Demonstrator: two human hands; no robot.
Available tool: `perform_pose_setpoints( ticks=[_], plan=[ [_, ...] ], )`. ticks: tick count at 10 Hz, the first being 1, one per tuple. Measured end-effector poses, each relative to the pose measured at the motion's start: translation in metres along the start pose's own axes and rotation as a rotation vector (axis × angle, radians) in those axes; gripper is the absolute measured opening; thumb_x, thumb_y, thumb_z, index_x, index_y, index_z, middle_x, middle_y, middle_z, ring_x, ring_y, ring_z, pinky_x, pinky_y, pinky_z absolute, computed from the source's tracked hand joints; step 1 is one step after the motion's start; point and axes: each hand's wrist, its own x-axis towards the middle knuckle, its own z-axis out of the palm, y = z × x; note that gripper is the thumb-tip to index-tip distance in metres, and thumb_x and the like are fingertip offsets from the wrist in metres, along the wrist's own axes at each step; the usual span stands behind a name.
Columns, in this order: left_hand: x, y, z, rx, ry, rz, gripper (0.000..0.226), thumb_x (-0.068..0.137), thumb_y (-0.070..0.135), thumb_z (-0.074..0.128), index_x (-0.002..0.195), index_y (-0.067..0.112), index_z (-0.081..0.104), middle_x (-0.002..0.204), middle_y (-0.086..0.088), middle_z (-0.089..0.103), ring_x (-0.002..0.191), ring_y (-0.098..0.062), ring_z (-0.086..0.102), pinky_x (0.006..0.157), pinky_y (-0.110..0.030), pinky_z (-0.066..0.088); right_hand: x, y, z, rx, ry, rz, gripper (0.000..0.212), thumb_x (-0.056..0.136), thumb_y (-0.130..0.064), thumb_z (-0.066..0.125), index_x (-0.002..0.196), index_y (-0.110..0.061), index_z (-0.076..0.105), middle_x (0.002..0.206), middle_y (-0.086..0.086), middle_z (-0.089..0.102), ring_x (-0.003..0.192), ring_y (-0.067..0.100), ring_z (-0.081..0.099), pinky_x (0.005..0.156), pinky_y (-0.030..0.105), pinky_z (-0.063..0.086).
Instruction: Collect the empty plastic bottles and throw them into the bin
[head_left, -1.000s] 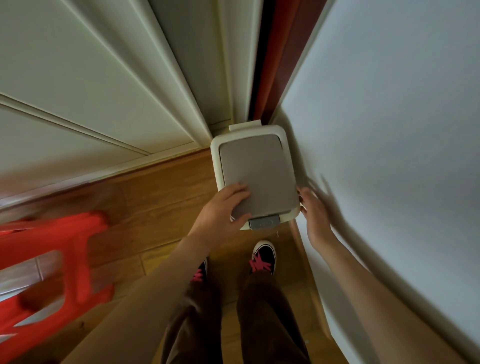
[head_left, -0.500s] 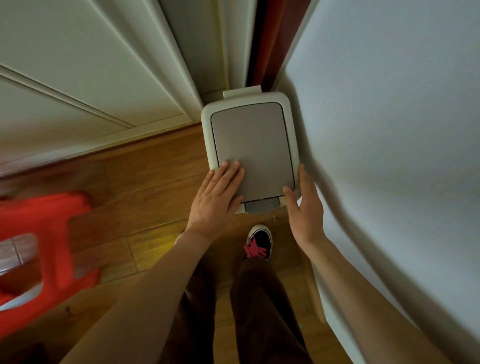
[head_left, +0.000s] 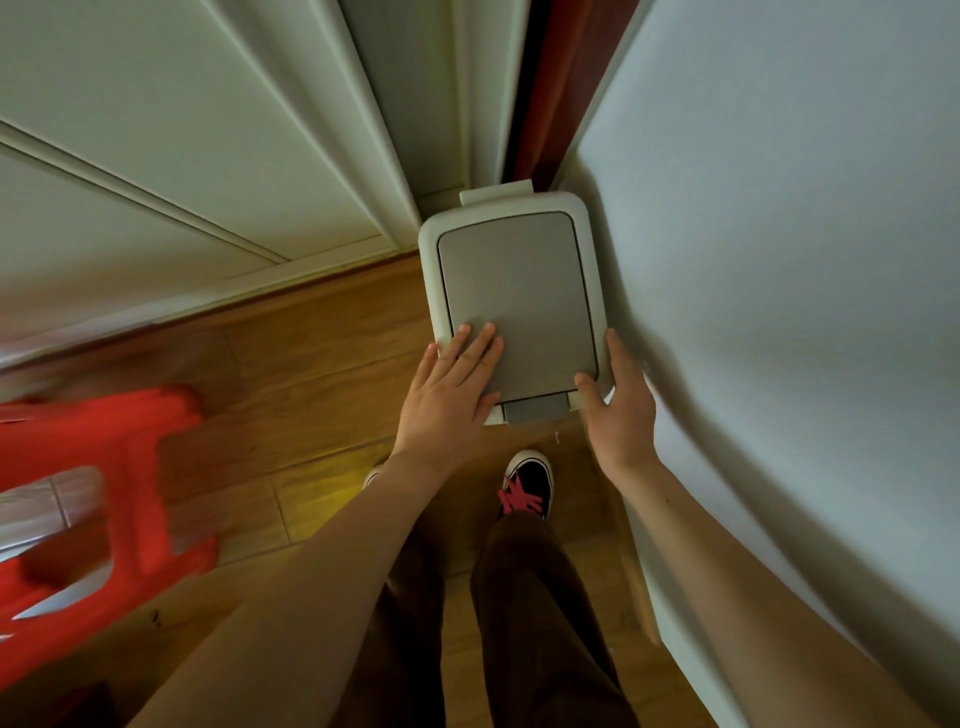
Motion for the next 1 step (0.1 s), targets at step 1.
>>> perform_pose_setpoints(
  ticks=[1],
  plan=[
    [-0.0051, 0.0087, -0.0268, -0.17, -0.031, -0.048, 0.056, 0.099, 0.026, 0.049, 0.151, 0.02, 0.029, 0.16, 0.001, 0.027, 0.149, -0.019, 0.02, 0.121, -0.038, 0.019, -0.0108, -0.0185, -0.0123, -0.049, 0.021, -0.047, 0.052, 0.1, -0.022, 0.05, 0.15, -0.016, 0.033, 0.154, 0.003, 0.039, 0.143, 0.019, 0.034, 0.113, 0.026, 0.025]
  ],
)
